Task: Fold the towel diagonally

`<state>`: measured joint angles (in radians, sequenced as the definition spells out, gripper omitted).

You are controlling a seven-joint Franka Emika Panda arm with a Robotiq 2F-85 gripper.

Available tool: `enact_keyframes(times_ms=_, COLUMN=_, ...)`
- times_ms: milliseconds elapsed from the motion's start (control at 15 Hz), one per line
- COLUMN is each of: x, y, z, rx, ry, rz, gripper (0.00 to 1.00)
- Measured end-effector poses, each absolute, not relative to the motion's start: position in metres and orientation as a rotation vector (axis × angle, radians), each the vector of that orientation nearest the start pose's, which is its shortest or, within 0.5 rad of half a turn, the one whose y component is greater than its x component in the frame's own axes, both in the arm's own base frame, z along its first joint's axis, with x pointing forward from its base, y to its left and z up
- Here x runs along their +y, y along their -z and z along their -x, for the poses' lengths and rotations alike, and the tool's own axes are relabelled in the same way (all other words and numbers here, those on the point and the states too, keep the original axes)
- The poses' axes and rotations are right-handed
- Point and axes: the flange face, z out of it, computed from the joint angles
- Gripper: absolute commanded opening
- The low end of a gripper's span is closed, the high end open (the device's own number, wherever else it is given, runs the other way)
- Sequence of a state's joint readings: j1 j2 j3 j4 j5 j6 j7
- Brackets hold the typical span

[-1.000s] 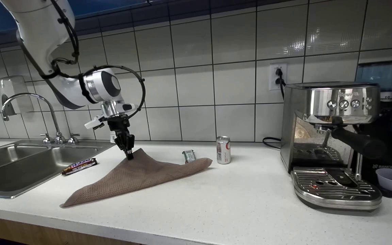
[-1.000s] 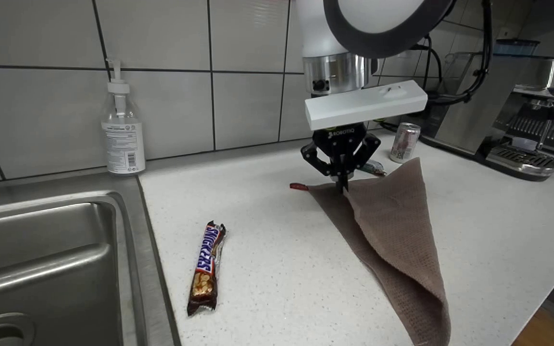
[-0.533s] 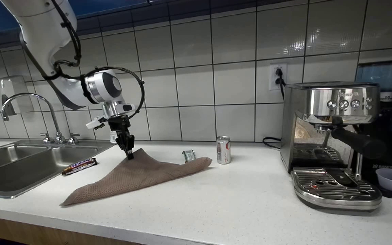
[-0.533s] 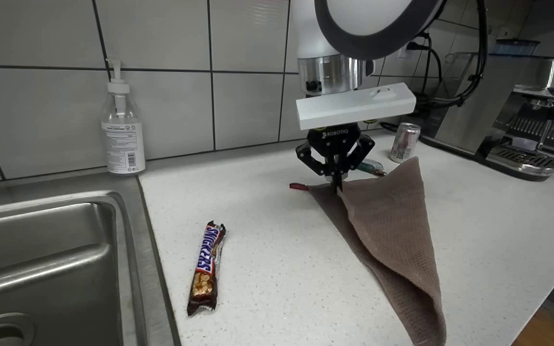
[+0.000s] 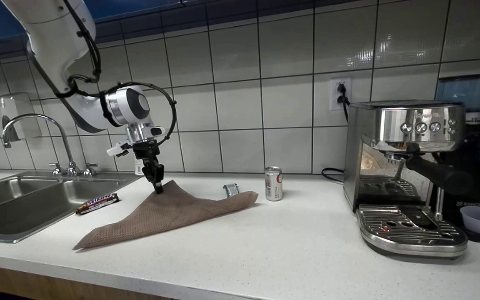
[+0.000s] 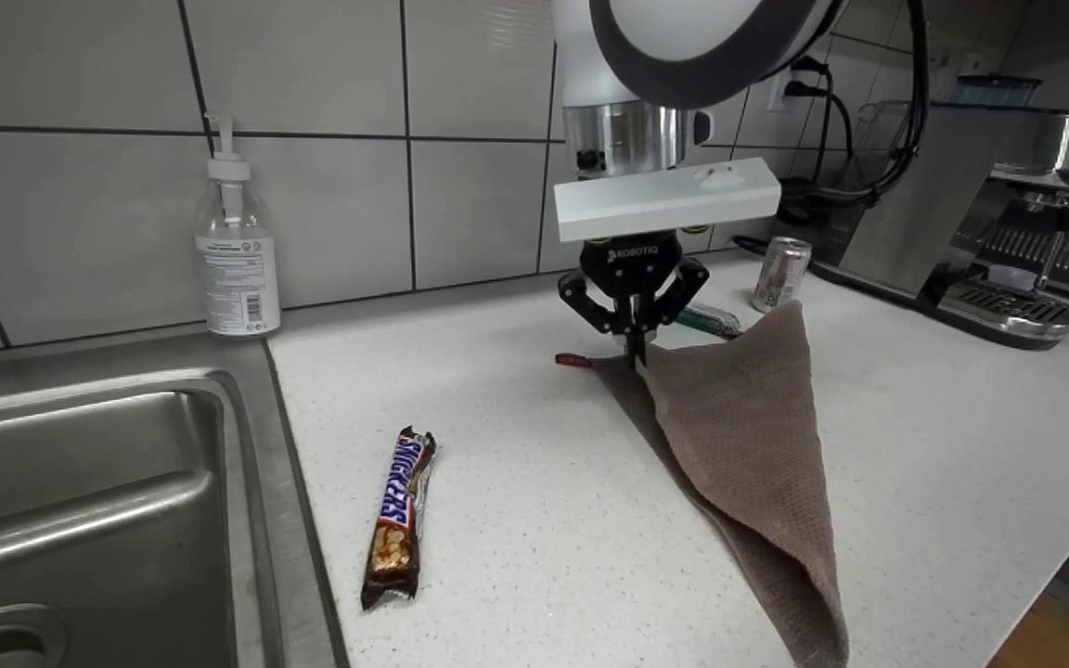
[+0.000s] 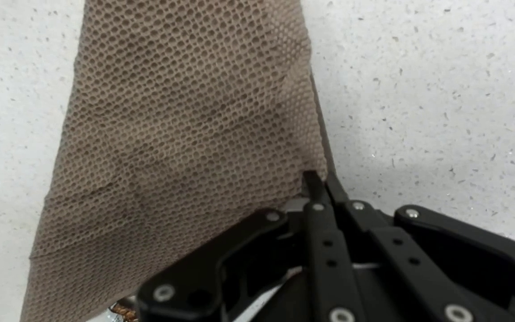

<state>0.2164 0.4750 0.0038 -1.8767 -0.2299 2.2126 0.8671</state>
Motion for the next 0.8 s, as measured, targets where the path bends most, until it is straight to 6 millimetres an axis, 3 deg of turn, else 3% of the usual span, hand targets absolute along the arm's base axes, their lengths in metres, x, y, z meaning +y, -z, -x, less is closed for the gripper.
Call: enact_keyframes(times_ms=800, x=0.133, y=-0.237, z=-0.614, rx=0.849, ry=-0.081, rz=3.254, gripper=0.01)
